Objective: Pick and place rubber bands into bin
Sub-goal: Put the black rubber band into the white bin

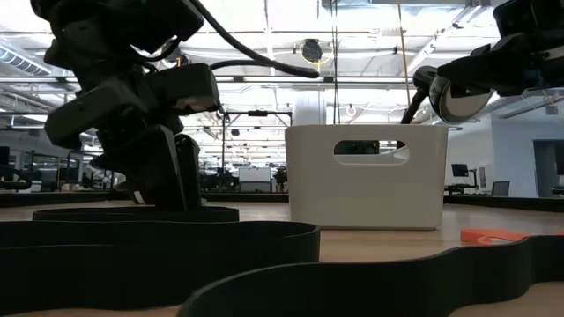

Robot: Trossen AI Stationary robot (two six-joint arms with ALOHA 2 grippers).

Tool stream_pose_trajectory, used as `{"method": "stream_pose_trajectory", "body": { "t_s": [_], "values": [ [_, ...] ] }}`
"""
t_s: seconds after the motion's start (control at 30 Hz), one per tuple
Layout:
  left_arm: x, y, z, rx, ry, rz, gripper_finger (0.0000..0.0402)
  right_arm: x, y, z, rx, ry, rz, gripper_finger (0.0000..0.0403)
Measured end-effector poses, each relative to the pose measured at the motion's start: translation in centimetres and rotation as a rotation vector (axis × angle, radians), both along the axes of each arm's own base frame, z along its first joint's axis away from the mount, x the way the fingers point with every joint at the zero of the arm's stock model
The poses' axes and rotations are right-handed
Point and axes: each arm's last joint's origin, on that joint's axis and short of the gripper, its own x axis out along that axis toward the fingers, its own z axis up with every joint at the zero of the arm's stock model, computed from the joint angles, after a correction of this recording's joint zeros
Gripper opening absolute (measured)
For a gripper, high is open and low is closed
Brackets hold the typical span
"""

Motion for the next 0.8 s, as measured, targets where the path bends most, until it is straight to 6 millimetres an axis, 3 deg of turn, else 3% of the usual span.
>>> {"method": "stream_pose_trajectory", "body": {
  "t_s": [0.17, 0.43, 0.67, 0.8],
  "values": [
    [0.1, 0.0, -0.8, 0.013, 0.018, 0.004, 0.0194, 0.0, 0.0, 0.0, 0.000, 0.000, 0.001, 0.0000],
    [0.2, -0.1, -1.0, 0.020, 0.016, -0.043, 0.0022, 0.0, 0.0, -0.1, 0.003, 0.009, 0.001, 0.0000],
    [0.1, -0.1, -0.3, 0.062, -0.011, -0.121, 0.0007, 0.0, 0.0, 0.0, 0.002, 0.005, 0.002, 0.0000],
    [-0.4, 0.2, 1.6, 0.117, -0.065, -0.141, 0.0008, 0.0, 0.0, 0.0, 0.002, 0.005, 0.002, 0.0000]
  ]
}}
